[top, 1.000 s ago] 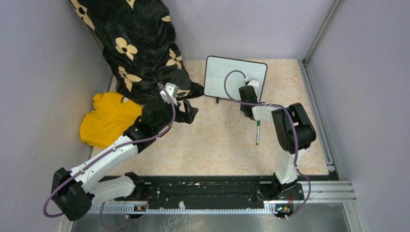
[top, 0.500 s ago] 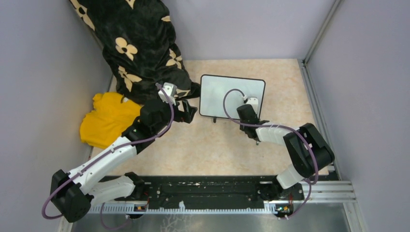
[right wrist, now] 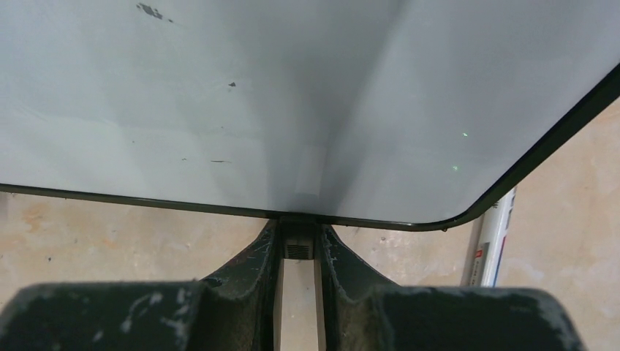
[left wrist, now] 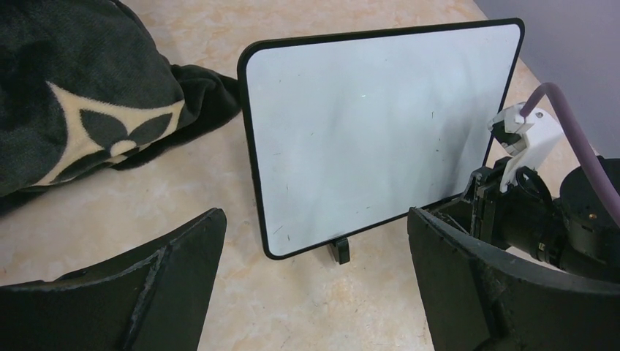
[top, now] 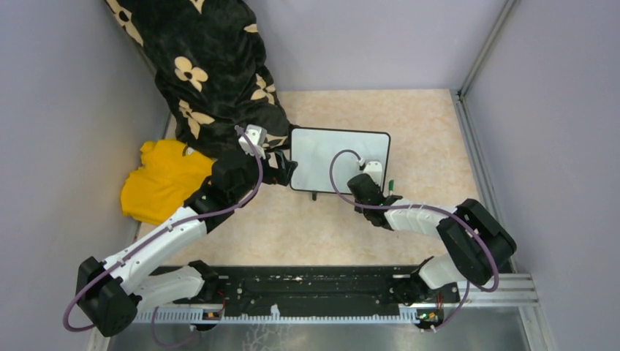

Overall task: Write a sentence on the whiteboard
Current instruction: Move the whiteboard to the center of the board.

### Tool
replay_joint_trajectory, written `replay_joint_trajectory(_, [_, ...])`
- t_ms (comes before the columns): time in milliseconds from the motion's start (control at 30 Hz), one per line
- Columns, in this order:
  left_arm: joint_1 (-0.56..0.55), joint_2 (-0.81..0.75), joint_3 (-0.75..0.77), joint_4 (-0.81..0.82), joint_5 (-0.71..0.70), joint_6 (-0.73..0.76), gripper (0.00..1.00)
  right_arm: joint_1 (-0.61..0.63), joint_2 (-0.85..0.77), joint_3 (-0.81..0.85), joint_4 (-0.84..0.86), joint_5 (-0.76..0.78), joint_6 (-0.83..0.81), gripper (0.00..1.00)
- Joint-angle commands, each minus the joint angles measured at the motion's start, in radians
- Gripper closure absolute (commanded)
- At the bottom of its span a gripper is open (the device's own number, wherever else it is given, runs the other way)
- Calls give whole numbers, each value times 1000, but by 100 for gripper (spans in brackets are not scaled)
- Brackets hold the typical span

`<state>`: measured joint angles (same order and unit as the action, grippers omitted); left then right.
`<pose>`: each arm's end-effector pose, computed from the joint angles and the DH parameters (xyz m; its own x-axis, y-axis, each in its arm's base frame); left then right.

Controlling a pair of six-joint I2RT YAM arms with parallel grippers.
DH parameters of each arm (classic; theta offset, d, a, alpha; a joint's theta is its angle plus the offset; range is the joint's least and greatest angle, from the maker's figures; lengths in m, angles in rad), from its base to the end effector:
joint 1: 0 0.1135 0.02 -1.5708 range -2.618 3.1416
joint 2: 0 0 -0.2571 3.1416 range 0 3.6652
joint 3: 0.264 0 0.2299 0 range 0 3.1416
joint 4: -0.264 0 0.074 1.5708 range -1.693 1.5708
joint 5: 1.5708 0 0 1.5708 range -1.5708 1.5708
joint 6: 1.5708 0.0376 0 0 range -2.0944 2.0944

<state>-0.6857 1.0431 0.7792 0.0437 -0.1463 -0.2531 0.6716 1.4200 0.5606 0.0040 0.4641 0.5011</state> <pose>0.1807 -0.1407 0.3114 -0.2930 -0.0804 -0.9527 0.4576 0.8632 -0.2135 0.2002 0.1376 0.1575 -0.6751 0.0121 -0.7376 -0.0026 0.9998 0.0188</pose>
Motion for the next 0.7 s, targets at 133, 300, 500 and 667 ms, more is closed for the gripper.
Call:
replay_joint_trajectory(133, [-5,10,-3,10,-14,5,1,87,27,53,48,61,71,100])
replay_joint_trajectory(300, [-4,10,-1,10,-19,6,1,124,56,78,36,103,67,100])
replay_joint_trajectory(500, [-4,9,-1,8,-19,6,1,151,64,91,26,131,59,100])
replay_joint_trajectory(667, [-4,2,-1,8,-21,6,1,163,48,77,0,146,73,100])
